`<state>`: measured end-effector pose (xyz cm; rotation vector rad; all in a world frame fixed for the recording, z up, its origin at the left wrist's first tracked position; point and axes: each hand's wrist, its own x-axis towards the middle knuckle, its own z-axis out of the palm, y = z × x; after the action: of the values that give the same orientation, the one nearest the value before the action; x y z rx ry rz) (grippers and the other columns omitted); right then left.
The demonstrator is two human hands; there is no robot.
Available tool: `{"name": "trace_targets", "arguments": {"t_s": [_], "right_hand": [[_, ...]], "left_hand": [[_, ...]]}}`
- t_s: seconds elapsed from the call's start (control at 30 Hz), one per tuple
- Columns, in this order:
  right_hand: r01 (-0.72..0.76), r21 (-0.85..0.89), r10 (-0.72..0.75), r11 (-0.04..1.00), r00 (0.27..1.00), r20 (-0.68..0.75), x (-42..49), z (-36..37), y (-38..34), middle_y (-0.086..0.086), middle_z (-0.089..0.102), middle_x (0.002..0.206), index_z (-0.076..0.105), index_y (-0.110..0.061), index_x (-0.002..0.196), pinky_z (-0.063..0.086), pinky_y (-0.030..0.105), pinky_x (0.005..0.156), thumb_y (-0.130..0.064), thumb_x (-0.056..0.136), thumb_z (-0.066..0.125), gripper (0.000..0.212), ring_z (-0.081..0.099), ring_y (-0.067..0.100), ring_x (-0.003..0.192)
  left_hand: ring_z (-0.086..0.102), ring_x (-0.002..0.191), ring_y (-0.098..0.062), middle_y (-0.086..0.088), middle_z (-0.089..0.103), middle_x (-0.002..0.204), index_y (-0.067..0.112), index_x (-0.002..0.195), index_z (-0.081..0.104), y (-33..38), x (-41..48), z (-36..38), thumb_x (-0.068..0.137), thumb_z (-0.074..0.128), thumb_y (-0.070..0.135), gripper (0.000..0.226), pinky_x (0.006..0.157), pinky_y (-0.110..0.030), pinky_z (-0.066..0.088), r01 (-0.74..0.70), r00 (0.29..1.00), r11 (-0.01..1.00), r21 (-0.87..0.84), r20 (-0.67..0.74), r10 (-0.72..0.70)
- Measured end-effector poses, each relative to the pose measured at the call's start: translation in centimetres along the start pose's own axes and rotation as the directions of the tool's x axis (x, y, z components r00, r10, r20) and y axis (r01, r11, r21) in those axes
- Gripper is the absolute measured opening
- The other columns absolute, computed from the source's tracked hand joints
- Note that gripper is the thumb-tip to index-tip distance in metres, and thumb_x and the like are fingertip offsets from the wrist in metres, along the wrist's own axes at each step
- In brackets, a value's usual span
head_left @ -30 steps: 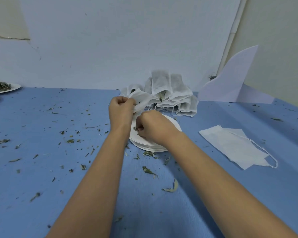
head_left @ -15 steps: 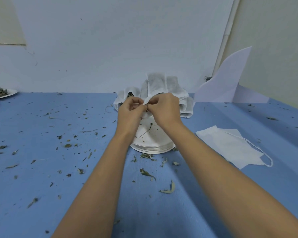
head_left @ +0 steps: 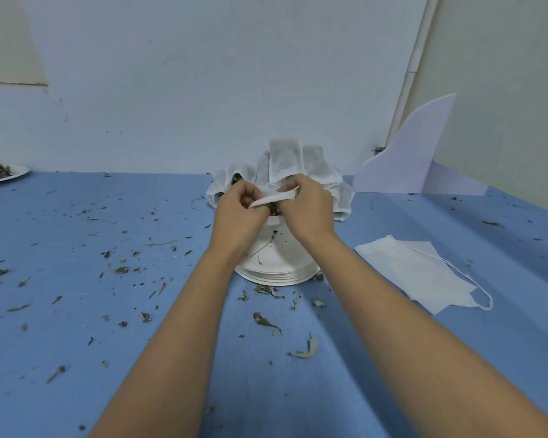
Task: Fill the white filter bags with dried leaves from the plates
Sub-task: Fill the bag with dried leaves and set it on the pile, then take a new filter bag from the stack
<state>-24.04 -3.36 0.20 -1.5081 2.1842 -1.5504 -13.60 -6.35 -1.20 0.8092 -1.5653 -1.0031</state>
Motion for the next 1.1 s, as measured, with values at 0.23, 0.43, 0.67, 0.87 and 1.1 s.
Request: {"name": "trace_targets", "arguments": {"t_s": [0.23, 0.43, 0.67, 0.87, 1.1], "right_hand": [[-0.243, 0.434, 0.071, 0.868, 0.924, 0.375, -1.0, -0.8, -0.4, -0.001, 0.063, 0.086, 0.061, -0.014, 0.083, 0.053, 0.038, 0.086, -0.009, 0.083, 0.067, 0.008, 0.061, 0.013, 0.087], [-0.147, 0.356, 0.021, 0.923, 0.942, 0.334, -0.6, -1.4, 0.0, -0.002, 0.056, 0.071, 0.056, -0.017, 0.077, 0.057, 0.038, 0.077, 0.000, 0.081, 0.065, 0.019, 0.058, 0.013, 0.068], [0.290, -0.205, -0.288, 0.935, 0.957, 0.036, -2.0, 0.6, 0.1, 0.004, 0.055, 0.089, 0.053, -0.010, 0.099, 0.037, 0.035, 0.062, -0.011, 0.086, 0.048, 0.014, 0.051, 0.025, 0.075], [0.218, -0.275, -0.223, 0.936, 0.975, 0.016, -1.7, 0.4, 0.0, -0.004, 0.053, 0.092, 0.066, -0.019, 0.101, 0.031, 0.029, 0.064, -0.021, 0.085, 0.051, 0.022, 0.048, 0.015, 0.080], [0.097, 0.009, -0.096, 0.995, 0.995, -0.041, -1.1, -0.3, 0.0, -0.003, 0.055, 0.072, 0.044, -0.017, 0.078, 0.046, 0.028, 0.060, -0.010, 0.086, 0.059, 0.018, 0.058, 0.020, 0.071]], "left_hand": [[0.052, 0.067, -0.009, 0.009, 0.053, 0.075, 0.022, 0.077, 0.047, -1.1, 0.0, -0.1, 0.082, 0.065, 0.013, 0.021, 0.052, -0.009, 0.039, 0.031, 0.984, 0.996, 0.084, -0.178, -0.016], [0.056, 0.075, -0.009, 0.012, 0.057, 0.076, 0.026, 0.075, 0.054, -1.3, 0.7, -1.1, 0.082, 0.063, 0.006, 0.023, 0.067, -0.015, 0.046, 0.034, 0.984, 0.993, 0.114, -0.177, -0.013], [0.040, 0.062, -0.017, 0.008, 0.041, 0.067, 0.017, 0.083, 0.044, -0.8, -0.3, -0.5, 0.072, 0.044, -0.010, 0.029, 0.049, -0.028, 0.026, -0.015, 0.934, 0.896, 0.443, -0.315, 0.171], [0.051, 0.074, -0.026, 0.001, 0.051, 0.074, 0.013, 0.077, 0.047, -0.7, 0.3, -1.0, 0.085, 0.056, 0.019, 0.013, 0.059, -0.034, 0.043, 0.125, 0.975, 0.927, 0.353, -0.218, -0.048], [0.060, 0.079, -0.024, 0.004, 0.055, 0.081, 0.017, 0.070, 0.048, 0.2, 0.1, -0.8, 0.077, 0.064, 0.004, 0.022, 0.074, -0.038, 0.054, 0.122, 0.992, 0.991, 0.059, -0.052, -0.119]]}}
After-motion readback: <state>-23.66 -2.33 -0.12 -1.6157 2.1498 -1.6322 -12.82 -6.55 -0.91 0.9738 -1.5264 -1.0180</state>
